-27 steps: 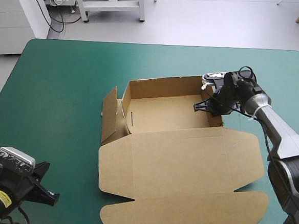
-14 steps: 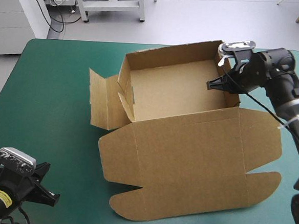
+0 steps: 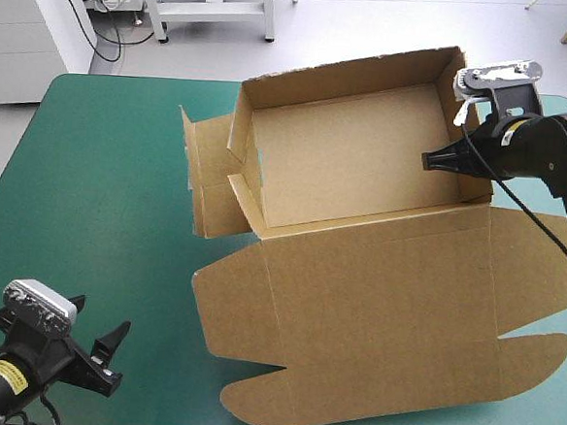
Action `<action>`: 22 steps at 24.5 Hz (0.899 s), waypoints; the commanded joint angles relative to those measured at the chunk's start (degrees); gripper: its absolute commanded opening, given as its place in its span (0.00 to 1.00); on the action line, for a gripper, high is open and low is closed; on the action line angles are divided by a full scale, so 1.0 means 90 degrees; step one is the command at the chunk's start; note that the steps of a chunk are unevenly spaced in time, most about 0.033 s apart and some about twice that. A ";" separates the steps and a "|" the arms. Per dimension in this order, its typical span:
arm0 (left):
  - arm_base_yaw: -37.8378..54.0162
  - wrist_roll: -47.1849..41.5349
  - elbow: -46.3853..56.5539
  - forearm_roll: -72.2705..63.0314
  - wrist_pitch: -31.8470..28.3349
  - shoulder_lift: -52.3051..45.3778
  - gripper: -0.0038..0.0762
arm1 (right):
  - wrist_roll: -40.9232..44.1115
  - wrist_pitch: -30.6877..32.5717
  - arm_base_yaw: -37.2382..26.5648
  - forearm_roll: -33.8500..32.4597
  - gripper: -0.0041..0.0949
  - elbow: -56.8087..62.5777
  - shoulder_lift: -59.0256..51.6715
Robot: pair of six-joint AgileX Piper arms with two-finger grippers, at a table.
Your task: Fold the box
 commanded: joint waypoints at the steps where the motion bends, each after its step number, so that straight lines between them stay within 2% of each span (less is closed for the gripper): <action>1: 0.0025 -0.0023 -0.0176 -0.0615 -0.0593 0.0049 0.77 | 0.0003 -0.0390 -0.0018 0.0033 0.02 -0.0150 -0.0223; 3: 0.0025 -0.0023 -0.0171 -0.0978 -0.0679 0.0049 0.76 | 0.0003 -0.0390 -0.0018 0.0033 0.02 -0.0150 -0.0223; 6: 0.0025 -0.0148 -0.0171 -0.0638 -0.0943 0.0049 0.73 | 0.0003 -0.0390 -0.0018 0.0033 0.02 -0.0150 -0.0223; 10: 0.0025 -0.1793 -0.0183 0.0970 -0.1162 0.0271 0.71 | 0.0003 -0.0390 -0.0018 0.0033 0.02 -0.0150 -0.0223; 14: 0.0025 -0.2689 -0.0183 0.2011 -0.1073 0.0889 0.71 | -0.0049 -0.0390 -0.0018 0.0055 0.02 -0.0150 -0.0223; 17: 0.0025 -0.3540 -0.0519 0.2375 -0.0853 0.2225 0.71 | -0.0089 -0.0390 -0.0018 0.0055 0.02 -0.0150 -0.0223; 20: 0.0052 -0.3714 -0.1172 0.2591 -0.0662 0.3332 0.71 | -0.0112 -0.0390 -0.0018 0.0061 0.02 -0.0150 -0.0223; 22: 0.0424 -0.3638 -0.2004 0.2421 -0.0676 0.4375 0.71 | -0.0158 -0.0390 -0.0018 0.0102 0.02 -0.0150 -0.0223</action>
